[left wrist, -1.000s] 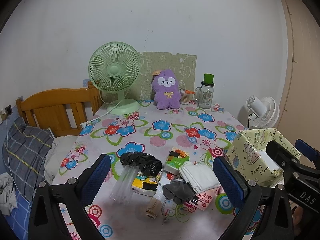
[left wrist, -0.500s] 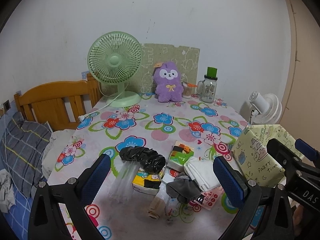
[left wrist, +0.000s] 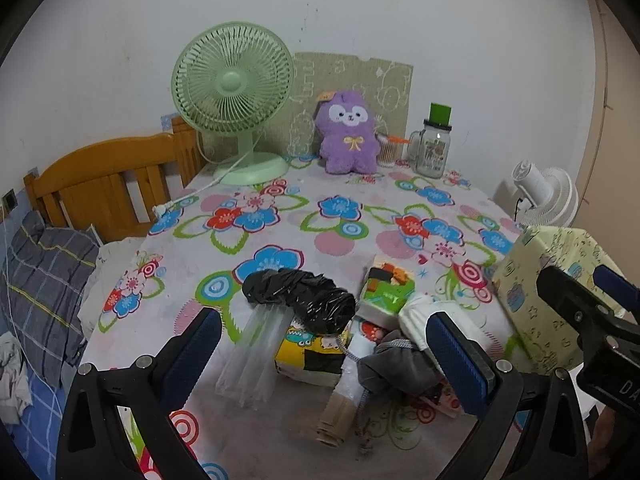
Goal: Organize soft objects
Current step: 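Lower the right gripper onto the folded white cloth and grasp it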
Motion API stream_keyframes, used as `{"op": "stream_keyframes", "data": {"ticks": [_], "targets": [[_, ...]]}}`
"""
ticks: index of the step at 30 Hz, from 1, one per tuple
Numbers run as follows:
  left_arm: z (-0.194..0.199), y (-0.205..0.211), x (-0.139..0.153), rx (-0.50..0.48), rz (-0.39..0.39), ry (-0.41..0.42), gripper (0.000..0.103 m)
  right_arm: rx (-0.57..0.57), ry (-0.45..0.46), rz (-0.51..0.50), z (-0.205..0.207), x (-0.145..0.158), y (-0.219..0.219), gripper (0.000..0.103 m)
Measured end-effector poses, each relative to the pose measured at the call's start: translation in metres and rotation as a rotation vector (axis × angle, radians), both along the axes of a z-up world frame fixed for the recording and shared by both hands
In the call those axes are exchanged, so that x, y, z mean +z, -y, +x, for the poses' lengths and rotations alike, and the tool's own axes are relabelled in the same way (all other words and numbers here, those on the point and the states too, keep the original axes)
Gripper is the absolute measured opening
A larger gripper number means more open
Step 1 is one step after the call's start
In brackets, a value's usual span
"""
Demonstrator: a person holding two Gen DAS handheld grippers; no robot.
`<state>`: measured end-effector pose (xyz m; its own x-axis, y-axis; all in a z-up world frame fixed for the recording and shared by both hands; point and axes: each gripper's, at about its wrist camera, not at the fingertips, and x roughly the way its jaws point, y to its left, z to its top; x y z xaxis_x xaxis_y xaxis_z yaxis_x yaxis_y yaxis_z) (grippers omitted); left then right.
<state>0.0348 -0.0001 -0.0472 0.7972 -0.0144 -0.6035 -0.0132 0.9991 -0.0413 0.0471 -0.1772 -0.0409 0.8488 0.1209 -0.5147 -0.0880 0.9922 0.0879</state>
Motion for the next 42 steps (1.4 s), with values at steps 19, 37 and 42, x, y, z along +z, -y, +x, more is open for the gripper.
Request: {"op": "stream_keyframes", "data": {"ticks": [19,37,42], "targets": [[0.04,-0.015,-0.035,-0.001,0.0,-0.131,0.1,0.106,-0.134,-0.008,0.048,-0.034,-0.039,0.1],[0.066,-0.005,-0.061,-0.035,0.068,-0.2,0.1,0.106,-0.333,0.061,0.09,-0.08,-0.04,0.1],[0.069,-0.006,-0.065,-0.039,0.077,-0.207,0.101,0.1,-0.384,0.091,0.094,-0.086,-0.039,0.099]]}}
